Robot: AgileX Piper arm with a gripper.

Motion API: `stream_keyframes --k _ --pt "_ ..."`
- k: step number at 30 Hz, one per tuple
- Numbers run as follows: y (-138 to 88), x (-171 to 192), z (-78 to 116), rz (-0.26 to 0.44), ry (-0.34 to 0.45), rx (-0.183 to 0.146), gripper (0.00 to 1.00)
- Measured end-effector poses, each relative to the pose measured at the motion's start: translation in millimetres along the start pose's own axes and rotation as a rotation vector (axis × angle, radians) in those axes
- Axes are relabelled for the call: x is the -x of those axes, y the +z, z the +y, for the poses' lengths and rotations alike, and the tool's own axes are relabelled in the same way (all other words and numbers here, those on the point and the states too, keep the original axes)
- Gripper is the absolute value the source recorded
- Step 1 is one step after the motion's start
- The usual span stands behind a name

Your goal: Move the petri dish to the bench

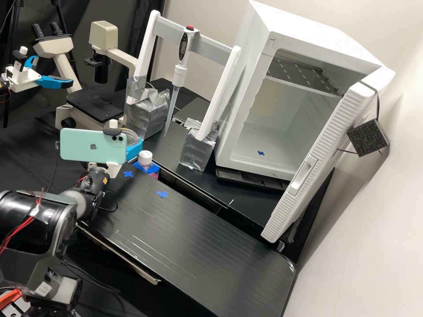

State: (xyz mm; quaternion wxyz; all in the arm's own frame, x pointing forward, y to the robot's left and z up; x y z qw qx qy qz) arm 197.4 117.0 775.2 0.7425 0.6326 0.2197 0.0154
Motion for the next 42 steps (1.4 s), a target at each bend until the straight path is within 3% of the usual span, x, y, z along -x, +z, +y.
stream_keyframes --k 10,19,27,33,42 --pt "25.2 16.9 4.3 -0.061 0.020 -0.022 0.00" --pt "44.1 37.0 12.9 -0.109 0.069 -0.062 0.00" --pt "55.5 55.0 8.4 -0.110 0.075 -0.060 0.00" --pt "65.4 64.8 1.7 -0.155 0.046 -0.057 0.00" --pt "78.6 75.7 12.7 -0.199 0.120 -0.040 0.00"
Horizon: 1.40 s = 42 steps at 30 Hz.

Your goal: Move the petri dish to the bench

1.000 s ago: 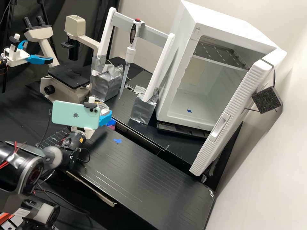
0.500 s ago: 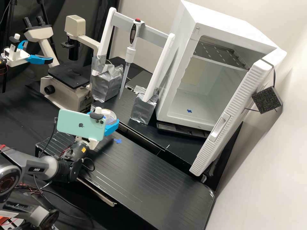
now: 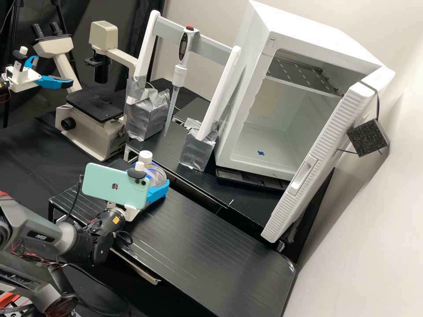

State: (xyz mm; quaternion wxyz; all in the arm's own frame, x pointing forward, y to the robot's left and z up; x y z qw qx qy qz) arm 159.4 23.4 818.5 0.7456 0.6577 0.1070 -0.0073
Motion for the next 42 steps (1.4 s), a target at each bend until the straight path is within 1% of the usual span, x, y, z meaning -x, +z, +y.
stream_keyframes --k 4,6,10,13,14,16,18,23,26,30,33,35,40,41,42 --pt "7.0 0.9 4.4 -0.025 0.031 -0.007 0.00" --pt "10.7 0.4 3.9 -0.043 0.026 -0.016 0.00" --pt "12.4 -1.0 2.6 -0.043 0.018 -0.025 0.00" --pt "12.8 -0.9 0.6 -0.035 0.015 -0.024 0.00" --pt "12.9 -0.7 0.1 -0.033 0.014 -0.016 0.00" --pt "12.9 -1.1 0.0 -0.028 0.015 -0.017 0.00" --pt "14.5 -0.8 0.9 -0.033 0.021 -0.019 0.00" --pt "19.8 3.8 4.3 -0.050 0.037 -0.004 0.00" --pt "22.9 7.4 6.7 -0.055 0.040 -0.013 0.00" --pt "24.8 12.9 10.0 -0.066 0.046 -0.017 0.00" --pt "24.5 14.7 9.6 -0.064 0.032 -0.017 0.00" --pt "24.3 15.6 10.1 -0.062 0.034 -0.025 0.00" --pt "23.4 16.1 10.6 -0.054 0.036 -0.019 0.00" --pt "23.4 16.1 10.6 -0.054 0.036 -0.019 1.00" --pt "23.4 16.1 10.6 -0.054 0.036 -0.019 1.00"
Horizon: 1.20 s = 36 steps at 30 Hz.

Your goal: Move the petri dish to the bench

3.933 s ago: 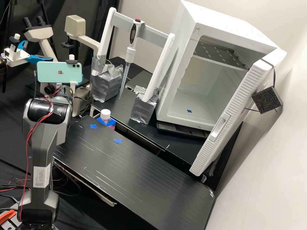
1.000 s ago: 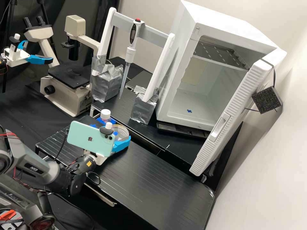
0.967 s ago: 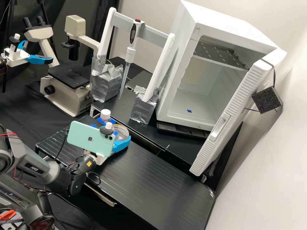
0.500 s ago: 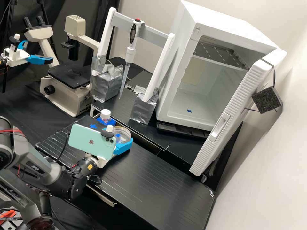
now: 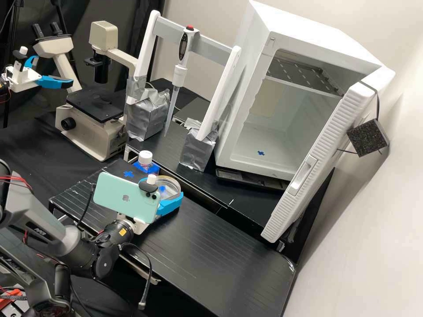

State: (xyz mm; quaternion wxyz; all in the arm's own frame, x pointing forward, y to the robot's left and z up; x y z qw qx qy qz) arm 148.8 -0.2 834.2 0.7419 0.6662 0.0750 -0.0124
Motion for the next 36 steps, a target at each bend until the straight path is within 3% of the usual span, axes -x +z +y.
stream_keyframes --k 17,21,26,31,32,33,36 --pt "-5.3 -0.2 -1.1 0.024 -0.007 0.006 1.00" --pt "-12.7 3.6 2.9 0.048 0.027 -0.012 1.00" --pt "-34.7 7.1 7.4 0.102 0.091 -0.008 1.00" --pt "-65.2 -2.4 17.7 0.156 0.249 -0.027 1.00" --pt "-69.8 -5.3 19.2 0.161 0.281 -0.012 1.00" --pt "-72.0 -9.7 21.6 0.148 0.321 -0.039 1.00" --pt "-79.9 -23.4 21.0 0.165 0.395 -0.056 1.00"
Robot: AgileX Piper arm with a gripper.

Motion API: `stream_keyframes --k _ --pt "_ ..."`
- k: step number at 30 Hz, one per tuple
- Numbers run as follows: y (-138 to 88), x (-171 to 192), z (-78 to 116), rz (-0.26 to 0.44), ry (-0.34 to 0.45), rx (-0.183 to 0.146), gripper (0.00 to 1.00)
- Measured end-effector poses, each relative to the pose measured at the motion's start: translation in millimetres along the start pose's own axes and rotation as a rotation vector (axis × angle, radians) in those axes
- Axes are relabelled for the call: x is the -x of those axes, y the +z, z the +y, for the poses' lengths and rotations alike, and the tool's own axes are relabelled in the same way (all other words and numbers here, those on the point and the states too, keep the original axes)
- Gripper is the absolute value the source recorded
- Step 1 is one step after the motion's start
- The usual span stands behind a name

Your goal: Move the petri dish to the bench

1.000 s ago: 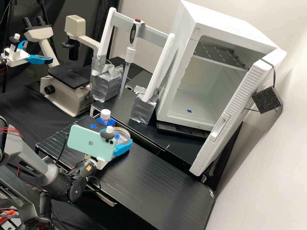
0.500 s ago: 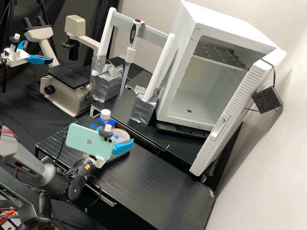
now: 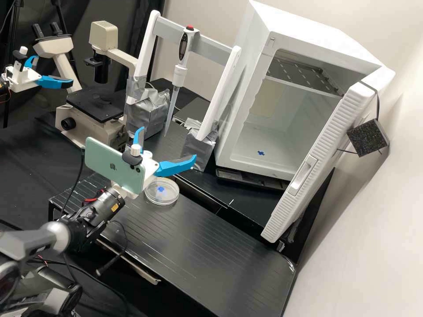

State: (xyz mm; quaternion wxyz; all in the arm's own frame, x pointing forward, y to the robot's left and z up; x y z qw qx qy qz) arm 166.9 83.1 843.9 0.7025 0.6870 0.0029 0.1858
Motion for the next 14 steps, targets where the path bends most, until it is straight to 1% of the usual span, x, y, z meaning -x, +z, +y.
stream_keyframes --k 2,5,10,14 --pt "2.8 -9.2 -7.9 0.001 0.001 0.011 1.00" --pt "7.4 -19.6 -18.7 -0.020 -0.039 0.024 1.00" --pt "10.6 -31.1 -26.8 -0.027 -0.069 0.003 1.00" --pt "12.3 -37.1 -27.6 -0.034 -0.066 -0.025 1.00"
